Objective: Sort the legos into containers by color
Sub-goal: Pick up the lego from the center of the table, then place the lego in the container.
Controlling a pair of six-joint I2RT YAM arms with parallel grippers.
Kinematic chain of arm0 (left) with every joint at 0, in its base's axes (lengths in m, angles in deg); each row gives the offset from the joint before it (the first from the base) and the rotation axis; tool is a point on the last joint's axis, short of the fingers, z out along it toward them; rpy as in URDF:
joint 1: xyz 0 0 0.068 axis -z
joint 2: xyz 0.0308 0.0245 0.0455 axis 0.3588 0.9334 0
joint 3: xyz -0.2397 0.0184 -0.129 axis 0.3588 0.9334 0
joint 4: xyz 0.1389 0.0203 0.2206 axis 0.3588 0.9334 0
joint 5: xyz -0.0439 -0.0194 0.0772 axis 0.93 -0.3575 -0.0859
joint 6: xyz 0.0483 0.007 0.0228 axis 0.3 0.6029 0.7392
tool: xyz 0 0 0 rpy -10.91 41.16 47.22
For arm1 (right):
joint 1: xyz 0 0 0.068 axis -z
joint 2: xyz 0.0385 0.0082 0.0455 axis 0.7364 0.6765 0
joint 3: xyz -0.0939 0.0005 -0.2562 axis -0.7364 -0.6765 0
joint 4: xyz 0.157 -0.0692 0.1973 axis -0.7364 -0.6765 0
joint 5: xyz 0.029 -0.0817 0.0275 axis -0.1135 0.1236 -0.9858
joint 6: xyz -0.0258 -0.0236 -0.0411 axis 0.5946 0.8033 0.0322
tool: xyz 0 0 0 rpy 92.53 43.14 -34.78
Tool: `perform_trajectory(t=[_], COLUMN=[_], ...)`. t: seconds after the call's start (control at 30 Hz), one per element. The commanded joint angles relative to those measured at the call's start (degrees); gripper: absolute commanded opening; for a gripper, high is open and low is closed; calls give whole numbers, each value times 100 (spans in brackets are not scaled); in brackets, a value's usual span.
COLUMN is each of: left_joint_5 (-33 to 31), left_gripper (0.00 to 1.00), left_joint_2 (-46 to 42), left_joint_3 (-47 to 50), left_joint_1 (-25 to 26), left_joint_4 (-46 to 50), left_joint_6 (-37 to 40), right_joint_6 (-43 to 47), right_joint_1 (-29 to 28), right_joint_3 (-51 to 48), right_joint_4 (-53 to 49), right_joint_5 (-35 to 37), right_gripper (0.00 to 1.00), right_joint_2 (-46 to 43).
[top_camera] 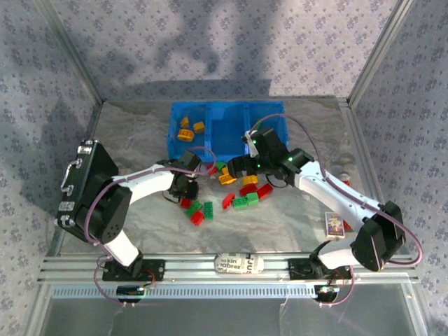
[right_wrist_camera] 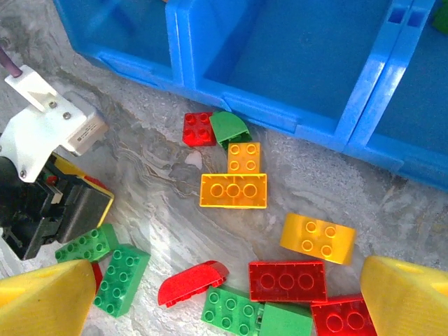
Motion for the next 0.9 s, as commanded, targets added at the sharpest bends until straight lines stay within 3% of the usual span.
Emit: perform_trajectory(t=[0.0, 0.37, 0.5, 0.6, 0.63, 0.67, 0.7, 0.77, 0.87], left_joint_5=[-197, -533, -176, 249, 167, -40, -348, -690, -502], left_gripper=[36, 35, 35, 35, 42, 71, 86, 92, 92], left_joint_2=[-150, -378, 479, 1695, 2185, 2515, 2769, 2807, 2048], left_joint_3=[-346, -2679, -3903, -5567, -6301, -6868, -7339, -7508, -6326], left_joint_1=[45, 520, 471, 263, 211, 210, 249, 359, 405], left_joint_4=[358, 906, 876, 1389, 1805, 2156, 2451, 2543, 1739], left_joint_6=[102, 424, 686, 812, 842, 884, 929, 1001, 970], right_joint_6=[-69, -170, -270, -299, -298, -298, -298, -299, -281], right_joint_1=[58, 562, 775, 860, 868, 877, 886, 908, 956], right_joint_3=[-124, -605, -820, -862, -862, -862, -862, -900, -1096], right_joint_4=[-50, -243, -235, -274, -300, -321, -355, -400, -386], right_joint_5=[-8, 62, -78, -151, -161, -168, -177, -170, -125], right_gripper=[99, 99, 98, 98, 98, 98, 98, 98, 98], right_joint_2=[-279, -1229, -1521, -1662, -1699, -1729, -1768, -1851, -1988])
